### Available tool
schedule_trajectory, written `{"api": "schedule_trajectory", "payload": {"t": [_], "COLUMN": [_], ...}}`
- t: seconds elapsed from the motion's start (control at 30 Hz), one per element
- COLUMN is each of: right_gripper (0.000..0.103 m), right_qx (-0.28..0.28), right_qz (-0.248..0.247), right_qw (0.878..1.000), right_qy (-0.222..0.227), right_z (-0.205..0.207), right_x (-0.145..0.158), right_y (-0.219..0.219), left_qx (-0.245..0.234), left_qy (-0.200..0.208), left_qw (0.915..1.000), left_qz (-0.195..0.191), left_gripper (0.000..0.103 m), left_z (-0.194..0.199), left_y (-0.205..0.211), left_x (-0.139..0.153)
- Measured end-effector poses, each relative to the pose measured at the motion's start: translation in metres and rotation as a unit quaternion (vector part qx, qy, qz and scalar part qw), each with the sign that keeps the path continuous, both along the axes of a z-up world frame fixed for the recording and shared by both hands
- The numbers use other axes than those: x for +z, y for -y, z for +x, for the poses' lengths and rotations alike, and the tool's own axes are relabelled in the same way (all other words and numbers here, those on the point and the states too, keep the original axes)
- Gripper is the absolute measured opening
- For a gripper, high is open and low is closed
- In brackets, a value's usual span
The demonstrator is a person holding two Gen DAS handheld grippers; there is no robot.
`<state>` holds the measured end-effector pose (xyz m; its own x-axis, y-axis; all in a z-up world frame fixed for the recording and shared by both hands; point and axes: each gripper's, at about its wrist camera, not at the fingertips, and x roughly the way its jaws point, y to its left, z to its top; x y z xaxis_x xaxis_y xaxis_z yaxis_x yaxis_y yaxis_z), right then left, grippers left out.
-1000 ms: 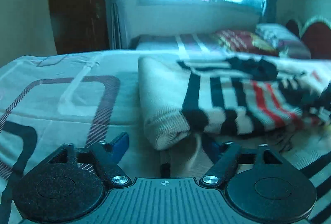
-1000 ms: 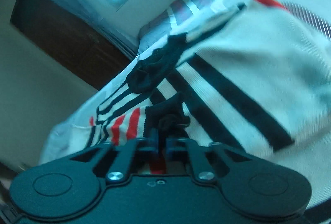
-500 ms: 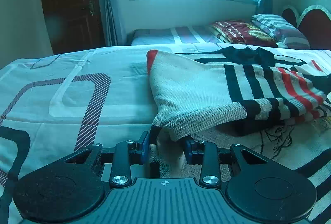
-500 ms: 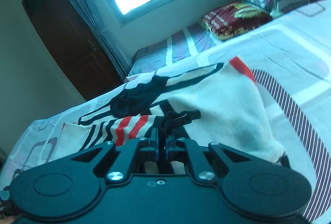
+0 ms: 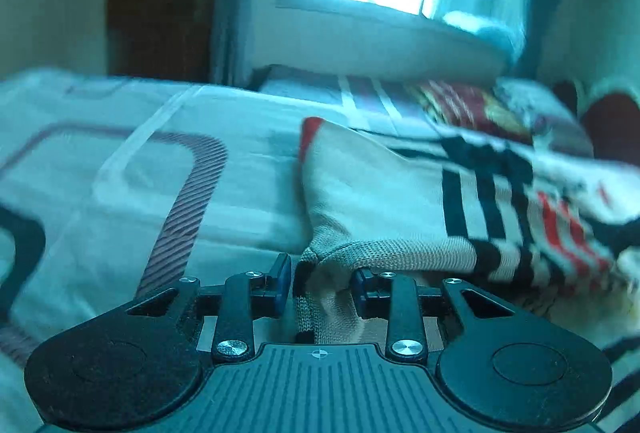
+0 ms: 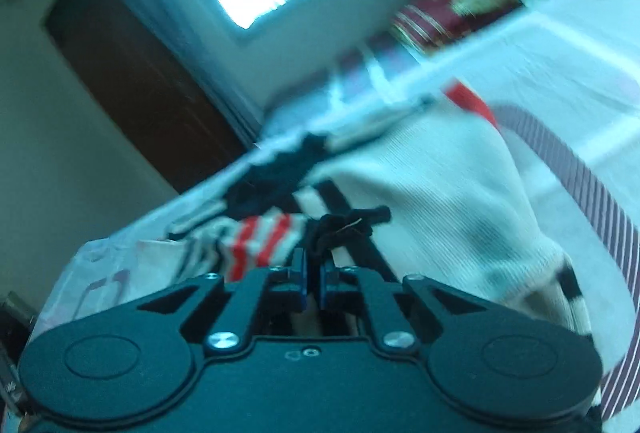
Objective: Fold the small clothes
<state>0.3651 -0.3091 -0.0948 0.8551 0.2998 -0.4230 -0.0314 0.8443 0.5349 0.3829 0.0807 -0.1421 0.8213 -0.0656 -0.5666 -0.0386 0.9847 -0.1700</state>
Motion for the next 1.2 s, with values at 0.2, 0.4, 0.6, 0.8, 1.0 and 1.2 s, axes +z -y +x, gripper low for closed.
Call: {"api": "schedule_trajectory", "payload": {"t": [0.2,0.4,0.6,0.8,1.0,1.2], "right_gripper": [0.007,0.02,0.016,0.0,0.009,0.013], "right_qx": [0.012,-0.018,0.028,0.036,0.021,0.067], "right_qz": [-0.055,-0.051,-0.124,-0.237,-0.24,-0.195], "right_qw": [0.996,0.998,0.992,0.971,0.97,0.978], "right_qy": [-0.062,-0.007,0.012,-0.016,-0.014,0.019], "right_z": [0.018,-0.009,0.007,0.028,0.031,0.057], "right_x": [-0.025,-0.003,0.008,-0.016,-0.005,0.006], "right_y": [-0.002,0.015,-0.017,-0.043,-0.032,-0.06], "left_qx": [-0.003,-0.019,-0.098,-0.109,-0.112,-0.113], "left_qy": [-0.021,0.011,0.051,0.009,0.015,0.025], "left_qw": [0.9995,0.998,0.9918,0.9898,0.9884,0.9898], "left_qz": [0.026,0.06,0.064,0.091,0.102,0.083], "left_gripper": [0.046,0.081,0.067,0.073,0.073,0.073], "left_z": [0.004,-0.033,-0.004,0.021,0.016,0.067], "left_y": [0.007,-0.002,0.066,0.086,0.076,0.089], "left_x": [-0.008,0.017,0.049,-0.002,0.017,0.032]}}
